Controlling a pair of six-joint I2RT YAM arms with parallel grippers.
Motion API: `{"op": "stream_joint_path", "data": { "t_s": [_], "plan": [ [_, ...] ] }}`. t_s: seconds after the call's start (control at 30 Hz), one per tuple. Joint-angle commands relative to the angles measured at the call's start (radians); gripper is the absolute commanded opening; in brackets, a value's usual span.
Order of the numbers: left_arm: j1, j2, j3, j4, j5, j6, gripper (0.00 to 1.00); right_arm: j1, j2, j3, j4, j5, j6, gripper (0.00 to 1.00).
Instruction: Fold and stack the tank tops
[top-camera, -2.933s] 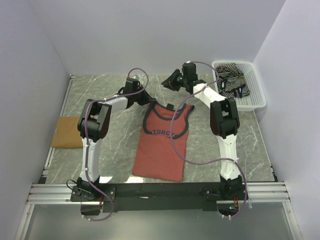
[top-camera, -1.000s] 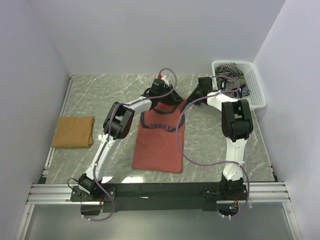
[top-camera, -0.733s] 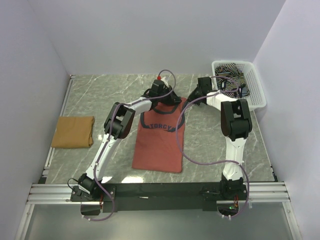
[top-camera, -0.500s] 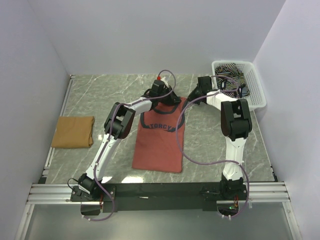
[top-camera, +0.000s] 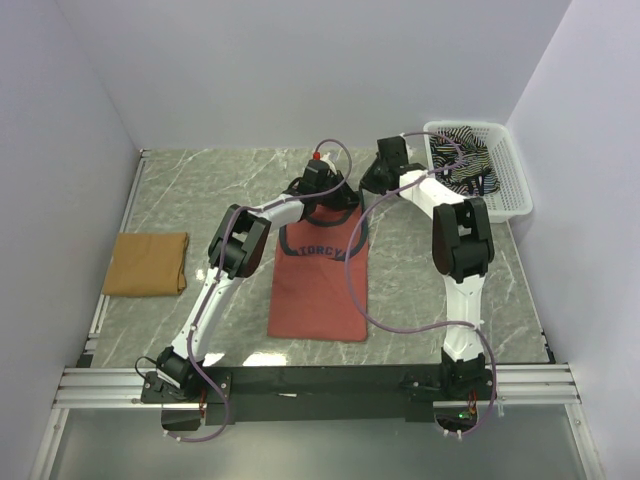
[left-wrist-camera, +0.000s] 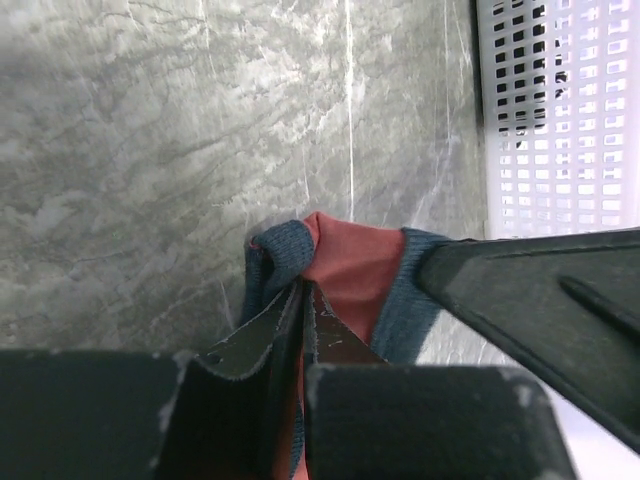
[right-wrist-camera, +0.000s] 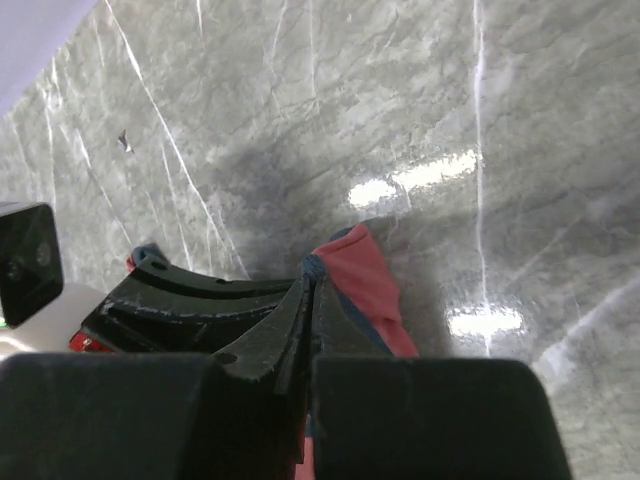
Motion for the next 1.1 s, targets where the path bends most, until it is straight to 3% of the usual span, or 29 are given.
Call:
{"op": "stream_joint_path", "data": {
  "t_s": [0.0, 0.3, 0.4, 0.5, 1.07],
  "plan": [
    [-0.005, -0.021, -0.009, -0.01, -0.022, 0.018, 0.11, 0.006, 0.026, 0.048, -0.005, 0.035, -0.011, 0.0],
    [0.024, -0.132, -0.073, 0.059, -0.049, -0.008, 0.2, 0.007, 0.055, 0.056, -0.01, 0.035, -0.007, 0.04],
    [0.037, -0.141, -0.059, 0.062, -0.039, -0.014, 0.22, 0.007, 0.054, 0.053, -0.004, 0.033, 0.002, 0.11],
    [0.064, -0.167, -0.084, 0.085, -0.032, -0.035, 0.22, 0.007, 0.02, -0.007, 0.071, -0.004, 0.03, 0.27],
    [0.127, -0.394, -0.305, 0.122, -0.019, -0.048, 0.2, 0.033, 0.014, -0.055, 0.161, -0.062, 0.107, 0.27]
  ]
}}
